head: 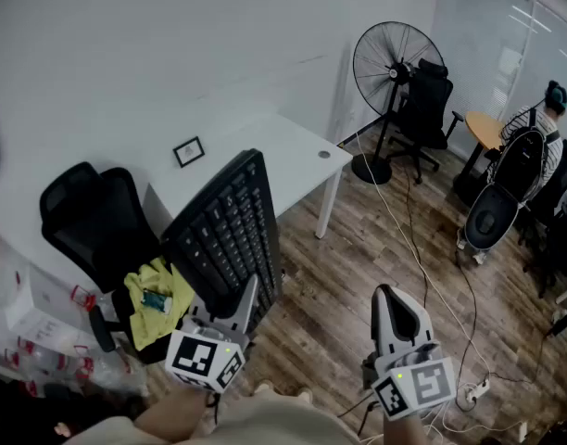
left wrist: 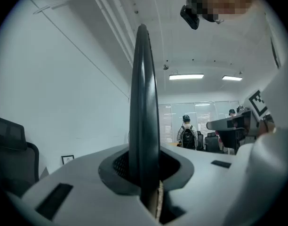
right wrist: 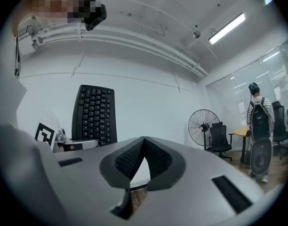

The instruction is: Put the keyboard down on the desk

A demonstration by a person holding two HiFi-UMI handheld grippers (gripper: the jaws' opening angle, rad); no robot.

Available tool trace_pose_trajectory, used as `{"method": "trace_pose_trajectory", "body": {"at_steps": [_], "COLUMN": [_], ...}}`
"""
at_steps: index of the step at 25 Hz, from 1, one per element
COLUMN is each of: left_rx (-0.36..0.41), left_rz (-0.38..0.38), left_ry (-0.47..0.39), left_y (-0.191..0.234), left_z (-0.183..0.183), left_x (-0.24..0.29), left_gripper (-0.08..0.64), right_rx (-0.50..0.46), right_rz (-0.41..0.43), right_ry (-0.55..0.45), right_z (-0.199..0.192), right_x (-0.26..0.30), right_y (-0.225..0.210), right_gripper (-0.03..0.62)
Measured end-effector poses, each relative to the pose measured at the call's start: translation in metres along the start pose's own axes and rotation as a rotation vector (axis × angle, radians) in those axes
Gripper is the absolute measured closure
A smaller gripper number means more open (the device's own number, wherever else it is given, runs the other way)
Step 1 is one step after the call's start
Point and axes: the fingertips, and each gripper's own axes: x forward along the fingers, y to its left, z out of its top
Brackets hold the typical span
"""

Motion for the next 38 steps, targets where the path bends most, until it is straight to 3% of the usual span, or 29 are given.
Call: {"method": "trace_pose_trajectory", "body": {"at_steps": [15, 21, 25, 38], "left_rx": [-0.014, -0.024, -0.037, -0.069], "left_rz": [0.015, 0.021, 0.014, -0.006], "left_ry": [0.011, 0.023, 0.042, 0.059], "left_y": [-0.003, -0.060, -0.067, -0.028], "left_z": [0.003, -0.014, -0.021, -0.054], "left_x": [-0.002, 0.011, 0.021, 0.113], "left_gripper": [0.479, 0.479, 0.479, 0.477], "right_rx": [0.031, 0.034, 0.053, 0.066], "right_rz": [0.034, 0.061, 0.058, 0.060], "right_ry": [0.023, 0.064, 0.071, 0.099], "right_z": [0.001, -0.028, -0.034, -0.061], "right_x": [-0.002, -0.035, -0.036, 0.054], "right_y": [-0.003, -0.052, -0.067, -0.111], "right_gripper": [0.568, 0.566, 0.566, 0.566]}}
